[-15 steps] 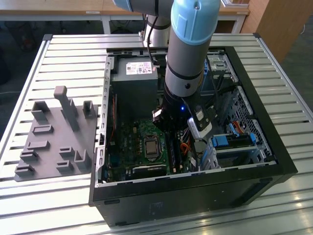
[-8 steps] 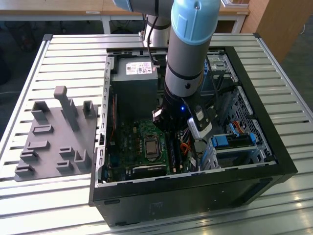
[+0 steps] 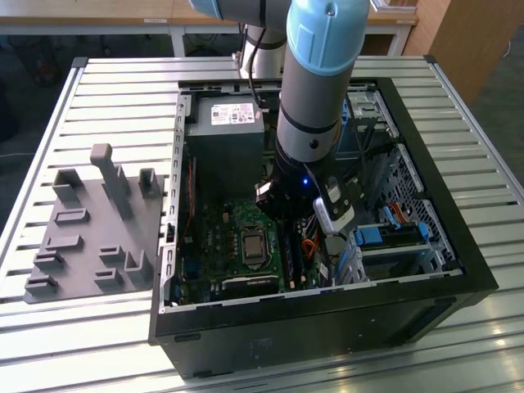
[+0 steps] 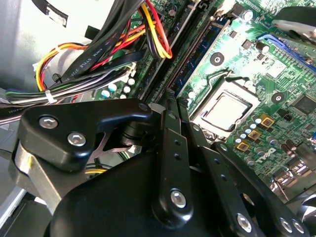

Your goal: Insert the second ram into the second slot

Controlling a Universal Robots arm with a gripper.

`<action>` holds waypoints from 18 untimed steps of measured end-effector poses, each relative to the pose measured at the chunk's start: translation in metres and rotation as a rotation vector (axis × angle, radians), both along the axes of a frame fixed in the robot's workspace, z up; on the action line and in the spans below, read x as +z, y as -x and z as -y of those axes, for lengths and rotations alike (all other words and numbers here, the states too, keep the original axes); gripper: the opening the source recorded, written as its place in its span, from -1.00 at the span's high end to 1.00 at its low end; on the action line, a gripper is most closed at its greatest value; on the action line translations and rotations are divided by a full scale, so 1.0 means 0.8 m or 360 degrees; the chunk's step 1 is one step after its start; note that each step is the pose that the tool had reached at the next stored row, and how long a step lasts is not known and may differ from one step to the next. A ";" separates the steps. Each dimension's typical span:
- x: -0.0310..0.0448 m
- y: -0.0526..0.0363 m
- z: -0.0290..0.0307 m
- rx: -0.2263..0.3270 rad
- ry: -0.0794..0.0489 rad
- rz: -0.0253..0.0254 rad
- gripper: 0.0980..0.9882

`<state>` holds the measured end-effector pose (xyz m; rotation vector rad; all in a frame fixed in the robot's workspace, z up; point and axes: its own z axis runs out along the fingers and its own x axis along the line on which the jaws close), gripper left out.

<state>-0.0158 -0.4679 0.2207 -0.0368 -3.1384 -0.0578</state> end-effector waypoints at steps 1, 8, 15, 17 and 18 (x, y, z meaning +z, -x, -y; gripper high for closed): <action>0.0000 0.000 0.0000 0.0000 0.0000 -0.00001 0.93; -0.0016 0.000 0.0004 0.0000 0.0001 0.00000 0.93; -0.0025 0.000 0.0004 0.0000 0.0001 -0.00001 0.93; -0.0025 0.000 0.0004 0.0000 0.0001 -0.00001 0.90; -0.0025 0.000 0.0004 0.0000 0.0001 -0.00001 0.90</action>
